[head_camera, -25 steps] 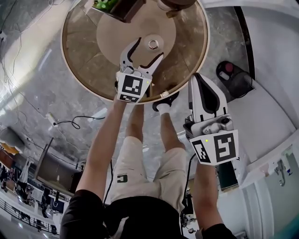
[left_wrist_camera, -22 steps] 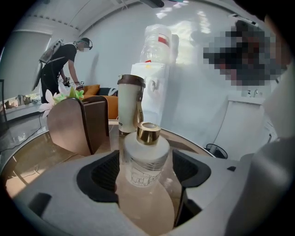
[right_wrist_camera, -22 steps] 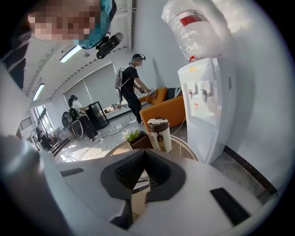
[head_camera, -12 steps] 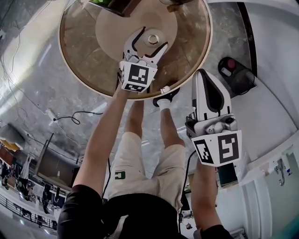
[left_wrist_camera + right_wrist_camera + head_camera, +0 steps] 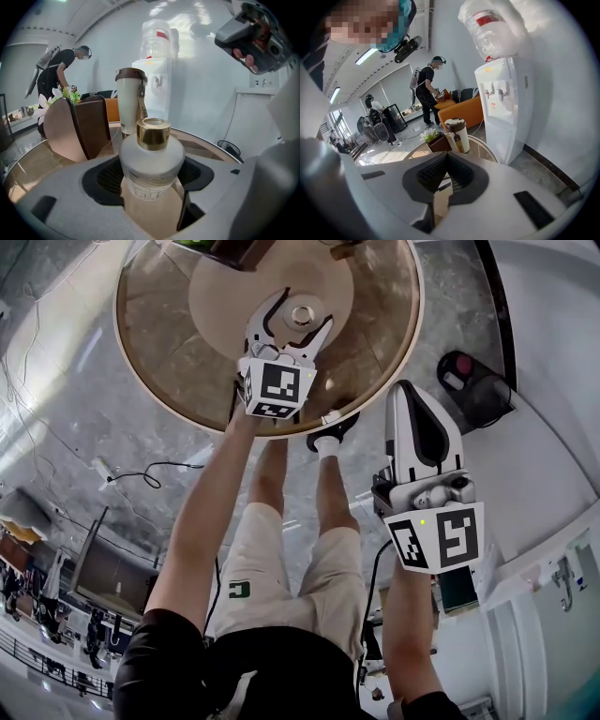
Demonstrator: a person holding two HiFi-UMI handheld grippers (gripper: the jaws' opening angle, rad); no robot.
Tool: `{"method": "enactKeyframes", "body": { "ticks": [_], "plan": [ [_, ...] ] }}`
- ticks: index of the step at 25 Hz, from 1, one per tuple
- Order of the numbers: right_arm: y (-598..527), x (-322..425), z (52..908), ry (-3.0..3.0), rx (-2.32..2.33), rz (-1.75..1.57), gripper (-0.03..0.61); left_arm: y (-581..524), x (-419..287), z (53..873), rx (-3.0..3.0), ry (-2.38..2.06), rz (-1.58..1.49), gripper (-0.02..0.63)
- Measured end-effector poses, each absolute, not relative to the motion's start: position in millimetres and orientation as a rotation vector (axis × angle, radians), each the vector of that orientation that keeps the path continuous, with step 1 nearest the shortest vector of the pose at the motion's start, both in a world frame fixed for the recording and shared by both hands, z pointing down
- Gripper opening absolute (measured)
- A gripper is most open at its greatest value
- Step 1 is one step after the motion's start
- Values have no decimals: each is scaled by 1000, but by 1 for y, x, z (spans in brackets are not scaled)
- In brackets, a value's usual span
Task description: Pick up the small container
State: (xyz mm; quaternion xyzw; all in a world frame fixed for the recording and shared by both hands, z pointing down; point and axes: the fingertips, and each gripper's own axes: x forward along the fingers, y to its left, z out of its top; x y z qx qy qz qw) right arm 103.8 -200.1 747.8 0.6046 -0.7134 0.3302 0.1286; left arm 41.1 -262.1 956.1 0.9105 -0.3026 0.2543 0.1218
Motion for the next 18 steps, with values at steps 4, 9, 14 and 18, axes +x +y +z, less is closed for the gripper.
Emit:
{"method": "enactKeyframes", "body": {
  "ticks": [4, 9, 14, 18],
  "plan": [
    [-197, 107, 747, -2069, 1765, 965, 3, -262, 41, 956, 2661, -879, 754, 344],
    [-195, 111, 745, -2061, 1769, 964, 3, -260, 39, 956, 2639, -871, 752, 344],
    [-195, 109, 736, -2060, 1771, 951, 3, -261, 35, 939, 2662, -875, 727, 344],
    [-197, 108, 718, -2066, 1772, 925, 3, -261, 28, 916, 2680, -883, 718, 344]
  ]
}}
